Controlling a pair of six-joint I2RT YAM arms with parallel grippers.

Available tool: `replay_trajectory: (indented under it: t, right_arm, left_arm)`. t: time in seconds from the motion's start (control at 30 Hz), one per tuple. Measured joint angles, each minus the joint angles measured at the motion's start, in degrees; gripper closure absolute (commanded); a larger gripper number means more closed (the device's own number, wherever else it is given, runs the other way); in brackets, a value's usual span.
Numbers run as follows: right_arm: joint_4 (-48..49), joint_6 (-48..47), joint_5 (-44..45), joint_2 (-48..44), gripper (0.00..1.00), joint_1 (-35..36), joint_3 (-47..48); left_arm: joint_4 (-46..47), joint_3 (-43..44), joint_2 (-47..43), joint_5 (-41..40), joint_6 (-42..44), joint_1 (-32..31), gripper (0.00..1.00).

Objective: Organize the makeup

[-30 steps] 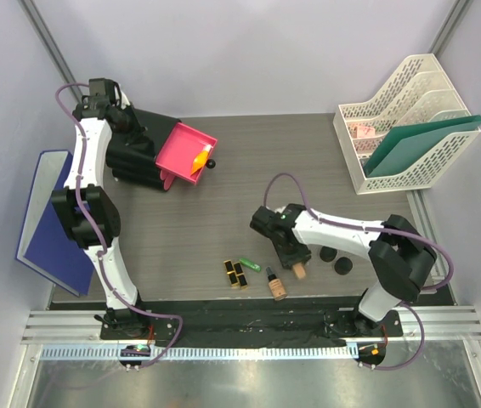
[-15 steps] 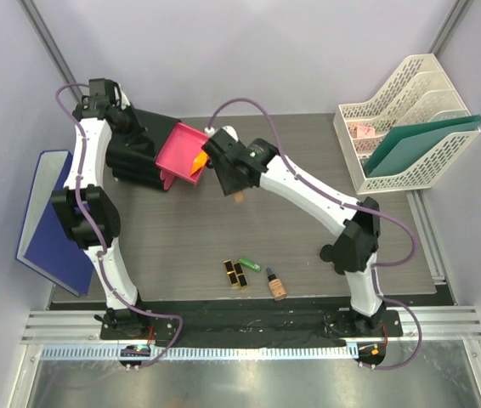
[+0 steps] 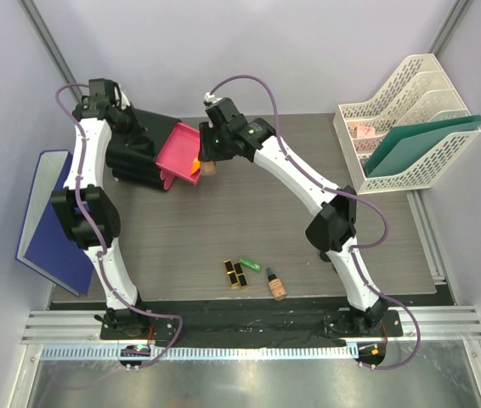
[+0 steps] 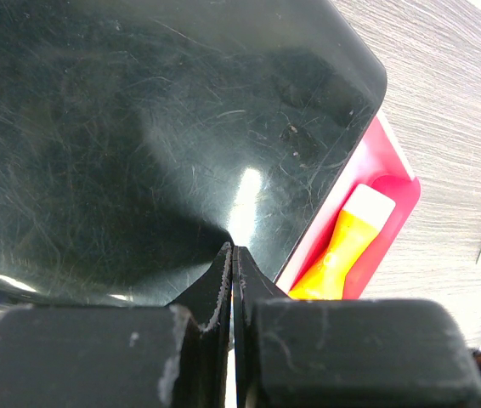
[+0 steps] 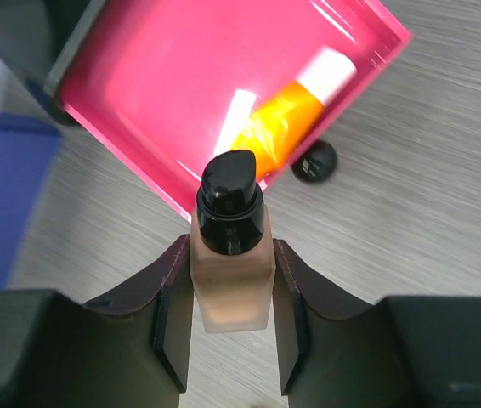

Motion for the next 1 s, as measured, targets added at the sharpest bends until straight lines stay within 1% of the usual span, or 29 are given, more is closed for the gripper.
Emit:
replay_trajectory:
  t: [0.23, 0.33, 0.47, 0.6, 0.7, 0.73, 0.8, 0.83, 0.9, 0.93, 1.0]
  right_arm:
    - [12.2, 8.7, -9.4, 0.9, 0.99, -3.2, -0.7]
    - [18.0, 13.0, -12.3, 2.7, 0.96, -4.1, -0.4]
    - [23.8, 19.6, -14.6, 7.9, 0.92, -4.5, 0.9]
    - [26.8, 24.5, -15.8, 13.0, 0.87, -4.3, 1.0]
    - [28.6, 27.3, -15.9, 15.8, 0.74, -4.3, 1.0]
    - [28.9, 27.9, -16.0, 16.1, 0.64, -4.3, 1.0]
    - [29.3, 28.5, -15.9, 16.2, 0.53, -4.3, 1.3]
    - [29.7, 28.7, -15.7, 16.2, 0.44, -4.3, 1.5]
    - [30.6, 28.9, -15.5, 16.2, 0.36, -4.3, 1.6]
    - [30.9, 28.9, -15.2, 16.2, 0.29, -4.3, 1.6]
    - [31.6, 29.0, -15.0, 16.2, 0.23, -4.3, 1.6]
  left_arm:
    - [0.0, 0.0, 0.0, 0.0, 0.0, 0.0, 1.00]
    - [0.0, 0.0, 0.0, 0.0, 0.0, 0.0, 1.00]
    - [0.0, 0.0, 0.0, 0.0, 0.0, 0.0, 1.00]
    - [-0.4, 0.2, 0.0, 0.0, 0.0, 0.0, 1.00]
    - [-0.6, 0.2, 0.0, 0.0, 0.0, 0.0, 1.00]
    - [-0.6, 0.2, 0.0, 0.0, 0.0, 0.0, 1.00]
    - [-0.6, 0.2, 0.0, 0.0, 0.0, 0.0, 1.00]
    - [-0.6, 0.2, 0.0, 0.0, 0.0, 0.0, 1.00]
    - [-0.6, 0.2, 0.0, 0.0, 0.0, 0.0, 1.00]
    - [-0.6, 0.2, 0.0, 0.0, 0.0, 0.0, 1.00]
    - [-0.7, 0.2, 0.0, 0.0, 0.0, 0.0, 1.00]
